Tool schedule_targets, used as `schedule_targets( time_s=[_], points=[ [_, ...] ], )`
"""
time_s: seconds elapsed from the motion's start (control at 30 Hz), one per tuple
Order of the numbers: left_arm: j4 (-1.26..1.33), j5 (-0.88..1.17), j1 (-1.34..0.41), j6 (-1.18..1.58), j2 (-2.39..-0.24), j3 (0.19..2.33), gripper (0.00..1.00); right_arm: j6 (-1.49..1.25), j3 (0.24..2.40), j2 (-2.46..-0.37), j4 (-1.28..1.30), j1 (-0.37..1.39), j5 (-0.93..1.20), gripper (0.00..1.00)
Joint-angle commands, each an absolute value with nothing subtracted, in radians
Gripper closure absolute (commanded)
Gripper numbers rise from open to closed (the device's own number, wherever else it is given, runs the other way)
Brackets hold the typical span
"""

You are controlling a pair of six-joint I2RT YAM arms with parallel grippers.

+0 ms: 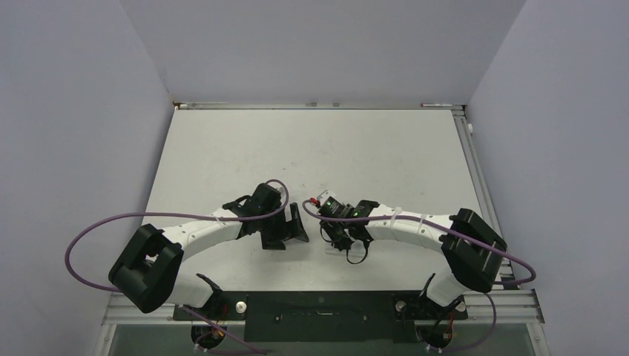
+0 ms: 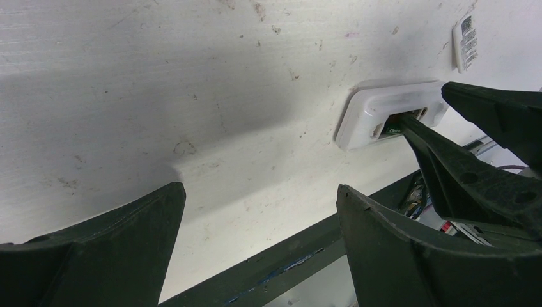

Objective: Load the batteries into the remote control

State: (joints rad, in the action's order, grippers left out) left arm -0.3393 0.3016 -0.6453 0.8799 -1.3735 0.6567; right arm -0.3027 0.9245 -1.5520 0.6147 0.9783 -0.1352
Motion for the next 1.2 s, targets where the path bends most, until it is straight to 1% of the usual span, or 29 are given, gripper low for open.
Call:
schedule_targets(
  time_s=[0.0, 0.3, 0.5, 0.7, 0.8, 0.9, 1.17],
  points=[
    [-0.310, 0.317, -0.640, 0.868, -1.366, 0.671, 0.14, -0.335, 0.972, -1.493, 0.627, 0.988, -0.186, 0.60],
    [-0.285, 0.328, -0.664, 0.862, -1.441, 0.722, 0.14, -0.435, 0.973, -1.393, 0.665, 0.987, -0.248, 0.57],
    [-0.265, 0.338, -0.692, 0.858, -1.515, 0.781, 0.15, -0.602, 0.920, -1.292, 0.651, 0.979, -0.222, 0.59],
    [-0.228, 0.370, -0.708, 0.856, -1.585, 0.818, 0.23, -0.735, 0.846, -1.252, 0.606, 0.974, -0.130, 0.65],
    [-0.216, 0.382, -0.718, 0.854, -1.611, 0.831, 0.27, -0.801, 0.783, -1.225, 0.556, 0.975, -0.105, 0.66],
    [-0.208, 0.392, -0.725, 0.852, -1.626, 0.841, 0.31, -0.847, 0.746, -1.203, 0.542, 0.975, -0.125, 0.66],
    [-0.168, 0.413, -0.763, 0.871, -1.665, 0.850, 0.42, -0.886, 0.726, -1.187, 0.539, 0.973, -0.164, 0.65]
  ],
)
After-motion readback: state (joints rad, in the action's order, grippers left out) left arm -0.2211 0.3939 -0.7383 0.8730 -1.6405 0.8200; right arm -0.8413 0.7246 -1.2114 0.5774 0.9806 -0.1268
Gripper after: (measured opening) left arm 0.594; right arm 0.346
